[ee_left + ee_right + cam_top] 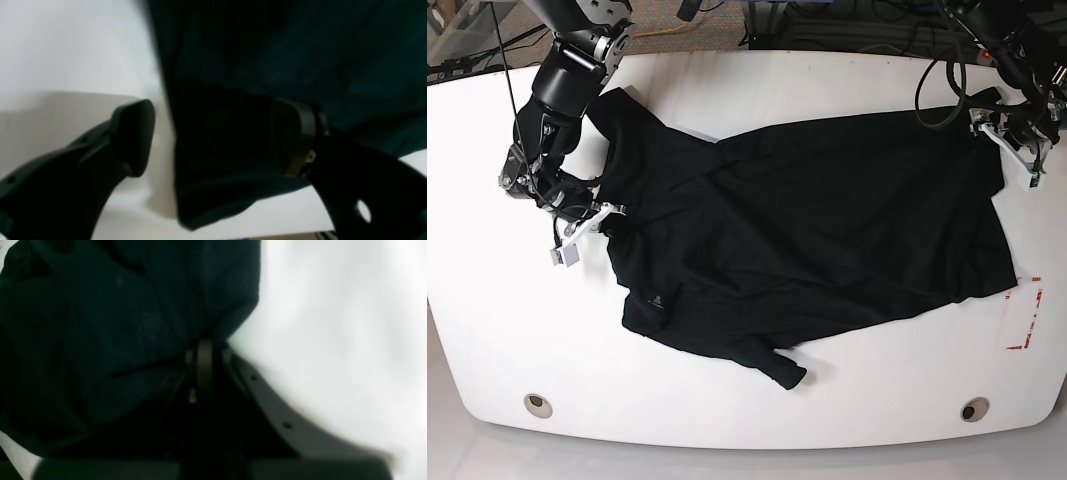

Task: Fold the T-shirt properly
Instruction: 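Grasp the shirt edge with both grippers, then lift the shirt with both grippers and swing it toward the robot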

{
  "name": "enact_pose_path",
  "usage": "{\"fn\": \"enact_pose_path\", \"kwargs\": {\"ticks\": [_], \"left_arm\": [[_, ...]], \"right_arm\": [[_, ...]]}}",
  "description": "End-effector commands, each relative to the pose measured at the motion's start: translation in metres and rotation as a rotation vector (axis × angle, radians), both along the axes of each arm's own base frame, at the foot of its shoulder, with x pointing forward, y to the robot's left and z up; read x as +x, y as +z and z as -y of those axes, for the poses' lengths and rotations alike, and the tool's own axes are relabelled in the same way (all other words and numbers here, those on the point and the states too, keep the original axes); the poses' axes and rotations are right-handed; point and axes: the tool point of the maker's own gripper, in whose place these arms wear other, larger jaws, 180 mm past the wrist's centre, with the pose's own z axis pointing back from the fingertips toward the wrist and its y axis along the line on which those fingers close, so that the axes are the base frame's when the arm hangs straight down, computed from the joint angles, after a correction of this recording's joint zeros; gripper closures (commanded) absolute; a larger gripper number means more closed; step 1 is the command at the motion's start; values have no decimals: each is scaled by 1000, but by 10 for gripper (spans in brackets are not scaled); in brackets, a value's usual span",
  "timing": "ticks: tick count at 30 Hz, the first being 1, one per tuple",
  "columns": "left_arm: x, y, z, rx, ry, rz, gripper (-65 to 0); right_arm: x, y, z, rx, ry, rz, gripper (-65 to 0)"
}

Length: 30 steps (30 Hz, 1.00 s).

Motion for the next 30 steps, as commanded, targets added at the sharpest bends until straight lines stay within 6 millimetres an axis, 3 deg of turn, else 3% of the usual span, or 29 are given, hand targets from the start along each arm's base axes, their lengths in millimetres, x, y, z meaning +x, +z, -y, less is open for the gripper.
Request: {"fn": "enact_pose_path", "kwargs": {"ticks": [1, 11, 14, 17, 19, 24, 30], "left_arm": [[-3, -2, -4, -3, 4, -12, -508], [-8, -17, 2, -49, 10, -46, -499], [-4, -21, 15, -61, -30, -55, -376], [0, -24, 26, -63, -74, -65, -111], [3, -24, 31, -63, -94, -66, 0], [12, -13, 33, -33, -120, -33, -10], [42, 36, 47, 103, -241, 97, -1]], "right_arm": [[13, 18, 7, -9, -5, 59, 0], [14, 18, 6, -4, -5, 61, 0], [13, 18, 5, -4, -4, 59, 0], [13, 18, 5, -4, -4, 59, 0], [13, 18, 5, -4, -4, 59, 0], [15, 27, 9, -27, -6, 88, 0], [6, 56, 22, -140, 1, 172, 0]]}}
